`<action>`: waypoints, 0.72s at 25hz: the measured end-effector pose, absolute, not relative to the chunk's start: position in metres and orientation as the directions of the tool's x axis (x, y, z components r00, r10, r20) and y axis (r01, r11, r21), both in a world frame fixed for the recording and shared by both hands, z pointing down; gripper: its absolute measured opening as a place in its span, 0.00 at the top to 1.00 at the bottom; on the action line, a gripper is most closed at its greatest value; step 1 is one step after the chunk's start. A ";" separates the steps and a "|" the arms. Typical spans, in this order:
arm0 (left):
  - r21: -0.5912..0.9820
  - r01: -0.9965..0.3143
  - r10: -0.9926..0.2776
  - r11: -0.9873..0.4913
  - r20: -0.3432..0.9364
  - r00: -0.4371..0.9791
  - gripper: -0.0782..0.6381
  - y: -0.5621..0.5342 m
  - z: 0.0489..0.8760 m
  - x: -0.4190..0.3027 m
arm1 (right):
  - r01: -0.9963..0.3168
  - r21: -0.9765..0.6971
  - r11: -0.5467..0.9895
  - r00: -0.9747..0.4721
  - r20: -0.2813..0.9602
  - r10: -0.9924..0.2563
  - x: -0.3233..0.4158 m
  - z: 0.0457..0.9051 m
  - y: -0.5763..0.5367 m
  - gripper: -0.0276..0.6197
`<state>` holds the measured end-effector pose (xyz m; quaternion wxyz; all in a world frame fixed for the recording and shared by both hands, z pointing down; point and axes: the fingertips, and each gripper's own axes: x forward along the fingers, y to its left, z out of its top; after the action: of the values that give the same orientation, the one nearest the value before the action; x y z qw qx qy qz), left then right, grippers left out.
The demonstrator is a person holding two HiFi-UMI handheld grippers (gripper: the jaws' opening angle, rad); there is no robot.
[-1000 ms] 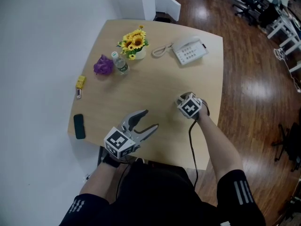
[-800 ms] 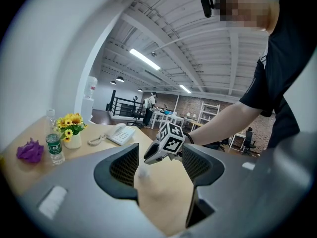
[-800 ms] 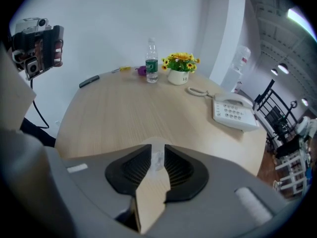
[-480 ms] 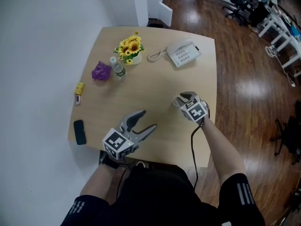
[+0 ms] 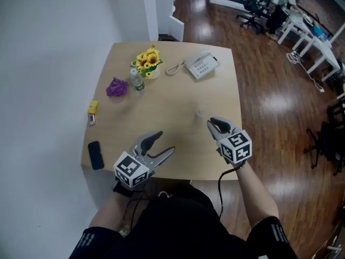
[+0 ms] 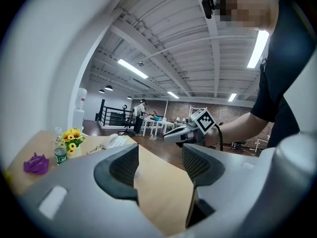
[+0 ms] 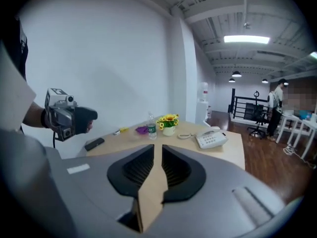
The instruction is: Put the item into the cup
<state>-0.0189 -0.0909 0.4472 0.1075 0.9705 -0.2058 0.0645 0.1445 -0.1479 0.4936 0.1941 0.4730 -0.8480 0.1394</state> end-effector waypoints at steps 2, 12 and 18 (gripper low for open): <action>0.173 -0.398 -0.373 -0.901 0.162 0.914 0.51 -0.071 0.441 -0.034 | -0.870 -0.047 0.491 -0.464 0.419 -0.781 0.135 0.473 -0.119 0.89; 0.144 -0.367 -0.349 -0.919 0.136 0.927 0.51 0.019 0.415 -0.105 | -0.909 -0.021 0.416 -0.407 0.258 -0.876 0.084 0.394 0.012 0.95; 0.120 -0.367 -0.354 -0.922 0.116 0.928 0.51 0.046 0.402 -0.128 | -0.927 -0.015 0.375 -0.367 0.241 -0.898 0.073 0.374 0.064 0.95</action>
<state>-0.1275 0.0460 0.4017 0.0698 0.9793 -0.1841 0.0463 0.0728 0.0637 0.3744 0.0967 0.5541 -0.8235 0.0743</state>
